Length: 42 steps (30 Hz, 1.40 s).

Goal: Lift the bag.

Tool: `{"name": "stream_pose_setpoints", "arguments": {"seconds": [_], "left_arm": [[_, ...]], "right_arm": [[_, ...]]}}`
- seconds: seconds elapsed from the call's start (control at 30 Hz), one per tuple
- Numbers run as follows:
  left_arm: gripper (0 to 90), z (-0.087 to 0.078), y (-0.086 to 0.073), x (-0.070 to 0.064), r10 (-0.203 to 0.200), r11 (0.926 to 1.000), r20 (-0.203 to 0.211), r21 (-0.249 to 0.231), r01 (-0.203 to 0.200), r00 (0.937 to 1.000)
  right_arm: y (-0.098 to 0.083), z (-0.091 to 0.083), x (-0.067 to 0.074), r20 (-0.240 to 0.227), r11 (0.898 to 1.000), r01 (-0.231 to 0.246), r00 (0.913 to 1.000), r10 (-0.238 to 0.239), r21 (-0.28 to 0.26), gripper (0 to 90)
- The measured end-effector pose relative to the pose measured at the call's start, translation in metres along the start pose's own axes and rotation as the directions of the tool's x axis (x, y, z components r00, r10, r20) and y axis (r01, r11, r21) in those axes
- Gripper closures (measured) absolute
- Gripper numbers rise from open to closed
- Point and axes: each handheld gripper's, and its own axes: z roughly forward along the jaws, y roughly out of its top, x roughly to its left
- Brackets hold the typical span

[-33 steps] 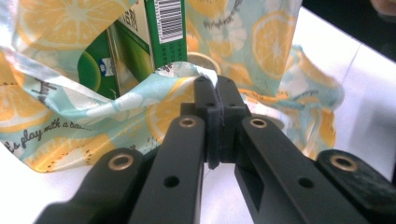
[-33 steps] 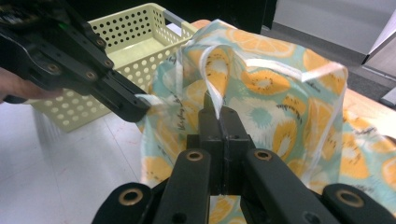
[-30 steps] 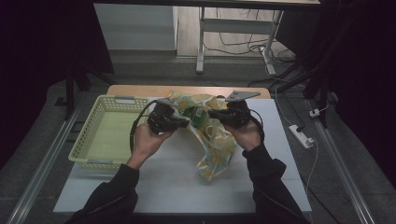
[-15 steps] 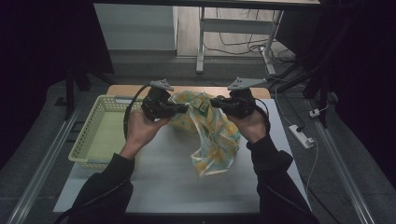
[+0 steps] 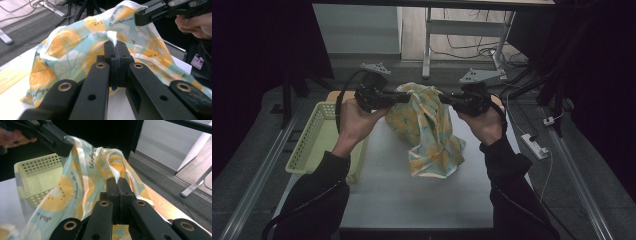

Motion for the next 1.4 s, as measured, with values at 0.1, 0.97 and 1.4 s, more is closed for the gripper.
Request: {"name": "stream_pose_setpoints", "arguments": {"seconds": [0.1,0.97,1.4], "left_arm": [[89.8,-0.006,0.006,0.000,-0.001,0.9998,0.001,-0.021,0.001,1.0000],[89.8,-0.051,0.053,0.008,-0.010,0.9921,-0.052,-0.125,0.004,0.9986],[89.6,-0.038,0.044,0.022,-0.040,0.9942,-0.058,-0.102,0.034,0.9975]], "right_arm": [[0.006,-0.004,0.001,0.007,1.000,0.001,1.0000,-0.001,-0.018,89.4],[0.064,-0.036,0.001,0.048,0.997,0.035,0.9984,-0.031,-0.075,89.5],[0.063,-0.030,0.000,0.052,0.997,0.023,0.9985,-0.019,-0.070,89.4]]}}
